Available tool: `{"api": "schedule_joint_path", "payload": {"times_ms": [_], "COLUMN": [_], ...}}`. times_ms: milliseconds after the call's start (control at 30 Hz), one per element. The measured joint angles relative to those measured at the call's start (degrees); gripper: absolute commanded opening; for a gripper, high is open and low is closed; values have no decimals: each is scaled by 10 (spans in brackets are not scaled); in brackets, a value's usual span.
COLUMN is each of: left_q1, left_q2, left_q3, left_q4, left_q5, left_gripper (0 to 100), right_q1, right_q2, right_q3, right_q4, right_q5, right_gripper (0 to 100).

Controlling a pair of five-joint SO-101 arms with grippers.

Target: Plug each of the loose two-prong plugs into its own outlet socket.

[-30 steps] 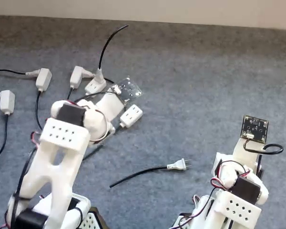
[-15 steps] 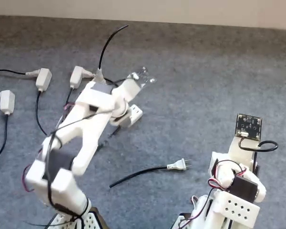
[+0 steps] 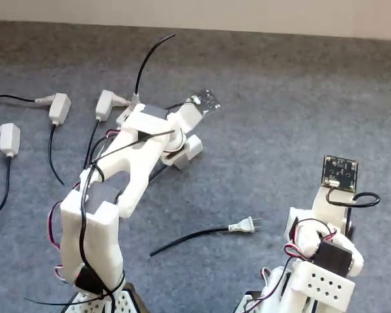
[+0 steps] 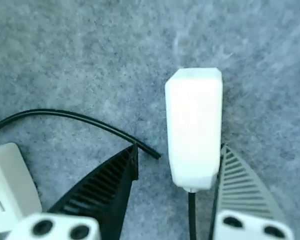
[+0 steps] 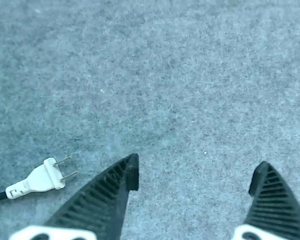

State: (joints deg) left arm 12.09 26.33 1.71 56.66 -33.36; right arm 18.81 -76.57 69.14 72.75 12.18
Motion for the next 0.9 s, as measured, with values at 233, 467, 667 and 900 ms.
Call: {"api": "schedule_joint_path", "payload": {"times_ms": [233,467,667,900], "left_q1": [3,0,4,18], "left_q2": [-20,-108,-115,-115], "left_q3": [-41,-126,-124,-26], "left_q4": [55,149,161,76], "left_q5": [-2,-2,-2,-2], "left_gripper": [238,238,238,238], "right_q1": [0,0,0,0], "right_q2": [1,1,1,1], "right_q3": [1,1,1,1], "right_q4": [0,0,0,0], "right_q5": [0,-1,-1,-1], "right_gripper": [336,336,336,336]}}
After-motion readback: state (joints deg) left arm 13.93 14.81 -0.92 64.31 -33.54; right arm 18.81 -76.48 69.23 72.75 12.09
